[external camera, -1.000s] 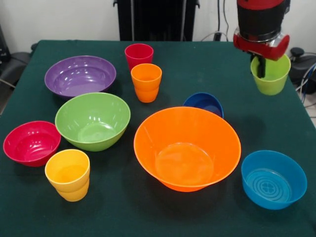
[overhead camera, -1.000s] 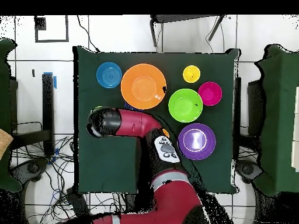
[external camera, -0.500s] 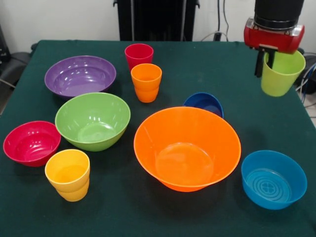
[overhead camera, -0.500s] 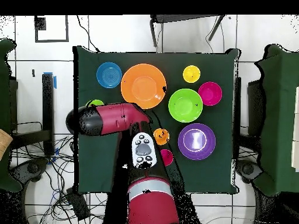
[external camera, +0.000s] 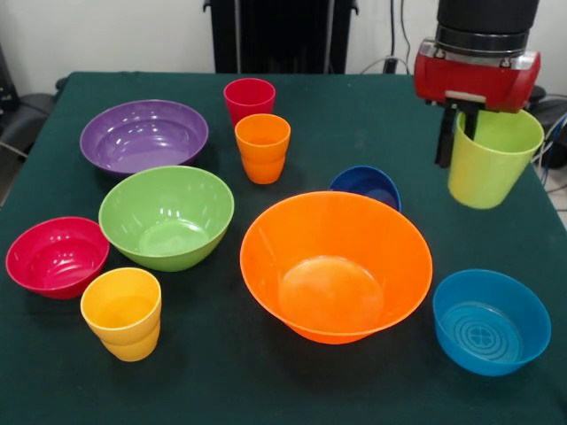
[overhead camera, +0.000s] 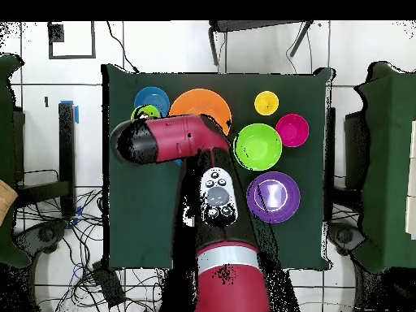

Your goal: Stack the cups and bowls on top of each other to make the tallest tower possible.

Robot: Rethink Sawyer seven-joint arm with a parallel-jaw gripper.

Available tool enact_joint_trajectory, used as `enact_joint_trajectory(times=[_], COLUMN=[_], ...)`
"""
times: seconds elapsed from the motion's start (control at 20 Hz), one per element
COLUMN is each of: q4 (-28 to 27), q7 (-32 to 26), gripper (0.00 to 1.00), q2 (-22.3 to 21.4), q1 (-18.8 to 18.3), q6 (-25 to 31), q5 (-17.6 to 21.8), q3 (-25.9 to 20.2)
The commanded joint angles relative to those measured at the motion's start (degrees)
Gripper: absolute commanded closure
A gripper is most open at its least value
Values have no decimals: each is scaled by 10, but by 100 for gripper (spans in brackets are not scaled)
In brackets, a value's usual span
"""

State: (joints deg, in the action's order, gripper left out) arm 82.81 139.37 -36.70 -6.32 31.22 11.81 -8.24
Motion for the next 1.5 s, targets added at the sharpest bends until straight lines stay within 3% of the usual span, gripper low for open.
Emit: enact_joint_trajectory(times=[0.05, 0.4, 1.05, 1.5], q4=[-67, -42, 16, 30], q7=[-159, -197, -118, -109], gripper=[100, 100, 100, 100], q2=[17, 8, 63, 60], q1=[-50, -90, -82, -86], q6=[102, 100, -17, -54], q5=[58, 64, 121, 158], q3=[-37, -66, -53, -44])
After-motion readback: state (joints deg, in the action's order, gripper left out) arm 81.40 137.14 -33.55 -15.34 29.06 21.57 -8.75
